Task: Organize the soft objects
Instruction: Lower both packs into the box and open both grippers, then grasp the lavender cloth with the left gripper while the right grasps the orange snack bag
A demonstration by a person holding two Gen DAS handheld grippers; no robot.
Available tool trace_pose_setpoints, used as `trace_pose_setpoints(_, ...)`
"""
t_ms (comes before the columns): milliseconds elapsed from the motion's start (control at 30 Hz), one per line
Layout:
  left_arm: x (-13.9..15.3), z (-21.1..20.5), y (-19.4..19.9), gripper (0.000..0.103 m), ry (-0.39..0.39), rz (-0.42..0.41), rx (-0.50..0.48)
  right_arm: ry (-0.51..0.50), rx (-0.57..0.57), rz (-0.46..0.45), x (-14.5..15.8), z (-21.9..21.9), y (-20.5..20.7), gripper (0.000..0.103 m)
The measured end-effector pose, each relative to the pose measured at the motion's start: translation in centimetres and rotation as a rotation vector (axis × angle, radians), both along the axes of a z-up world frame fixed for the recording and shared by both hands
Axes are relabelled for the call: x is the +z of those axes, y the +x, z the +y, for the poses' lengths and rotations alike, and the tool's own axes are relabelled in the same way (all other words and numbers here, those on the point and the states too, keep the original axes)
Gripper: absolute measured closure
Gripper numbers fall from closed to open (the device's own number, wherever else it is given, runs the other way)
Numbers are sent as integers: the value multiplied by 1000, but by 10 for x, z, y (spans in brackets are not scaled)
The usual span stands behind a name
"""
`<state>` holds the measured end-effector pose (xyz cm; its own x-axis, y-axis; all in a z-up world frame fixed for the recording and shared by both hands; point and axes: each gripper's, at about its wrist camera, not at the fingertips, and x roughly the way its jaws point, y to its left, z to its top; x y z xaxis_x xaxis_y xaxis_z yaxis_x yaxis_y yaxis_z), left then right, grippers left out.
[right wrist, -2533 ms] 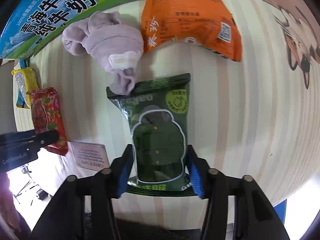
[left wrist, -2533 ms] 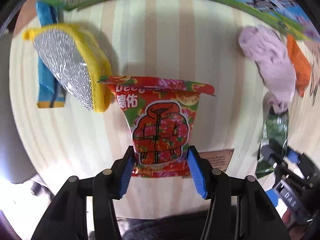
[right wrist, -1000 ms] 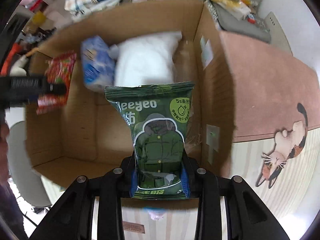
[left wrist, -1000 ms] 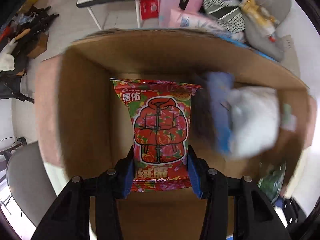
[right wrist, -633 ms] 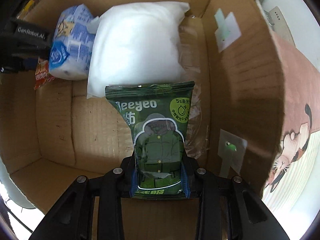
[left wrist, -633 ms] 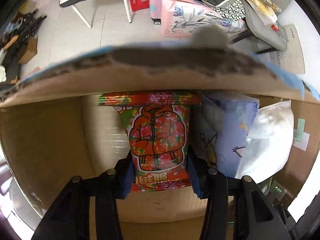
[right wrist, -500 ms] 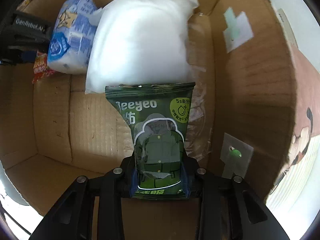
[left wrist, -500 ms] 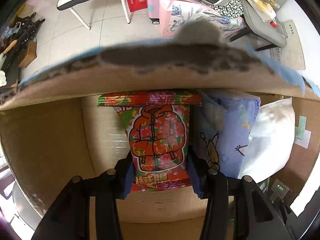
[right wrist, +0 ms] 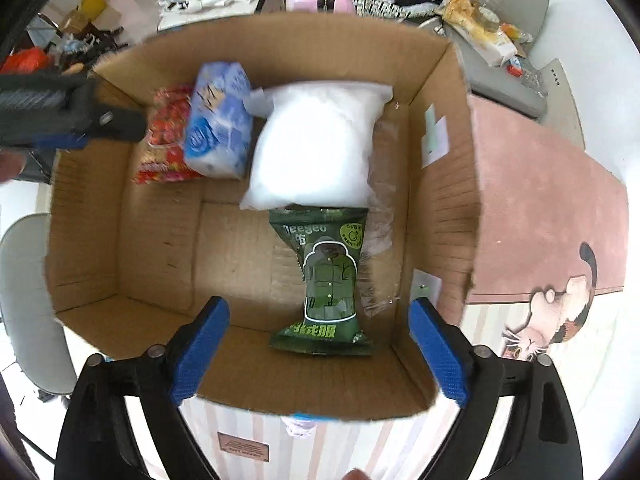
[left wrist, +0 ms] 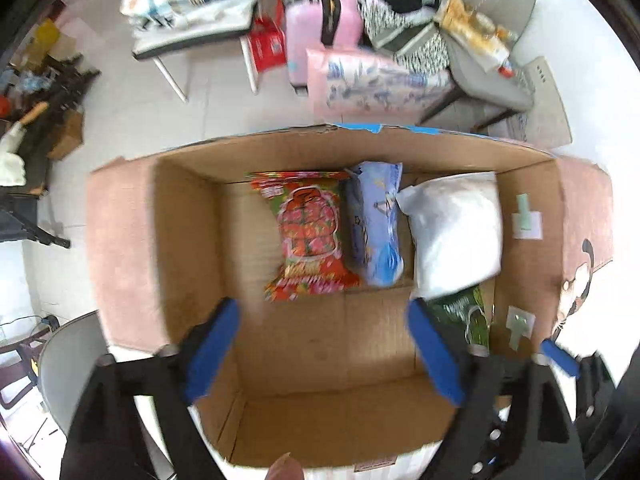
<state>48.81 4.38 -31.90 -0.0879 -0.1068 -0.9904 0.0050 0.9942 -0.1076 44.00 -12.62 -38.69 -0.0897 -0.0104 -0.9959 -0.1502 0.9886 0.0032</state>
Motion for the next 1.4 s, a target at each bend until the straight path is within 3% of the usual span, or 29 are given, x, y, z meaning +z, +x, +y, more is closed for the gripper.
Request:
trace_pose_setpoints(33,9,3,-9,6,8,-22,7,-4,-2,-12,10,2,-5,0)
trace_pose_setpoints(200,36,20,-50,5,62,-113,57,1,-30,-88,43,-5,-17,0)
trace_pose_setpoints(433,66,32,-104,5,54,-166,129,46,-37,-161,81,-6,-40,0)
trace_pose_setpoints(600,102,32,-136,5,163,-317,179,62,-2,-214,101,-7,-59,0)
trace_pose_setpoints(700,108,36,-163,5,188,-352,225,74,23,-235,101,-21,-80,0)
trace_pose_setpoints(800,87,41,-192,5,186,-315,257,48,30,-198,80,-43,-98,0)
trace_pose_setpoints(900,44,43,-214,5,184,-211,259,12,43,-108,41,-69,-110,0)
trace_pose_setpoints(1067,-15,32,-237,28,179,-76,243,-117,216,-29,-15,-80,-123,0)
trace_pose_setpoints(1167,-34,7,-239,32,135,-31,202,-116,323,-18,-37,-75,-127,0)
trace_pose_setpoints(1267,-48,-27,-237,32,112,-4,147,-112,458,-35,-52,-60,-130,7)
trace_pose_setpoints(1300,-52,-38,-235,32,96,6,129,-117,475,-23,-57,-57,-131,18)
trace_pose_setpoints(1333,-55,-47,-233,32,79,20,120,-121,474,8,-65,-57,-132,26)
trace_pose_setpoints(1400,-63,-62,-228,32,46,50,106,-129,416,39,-71,-61,-132,27)
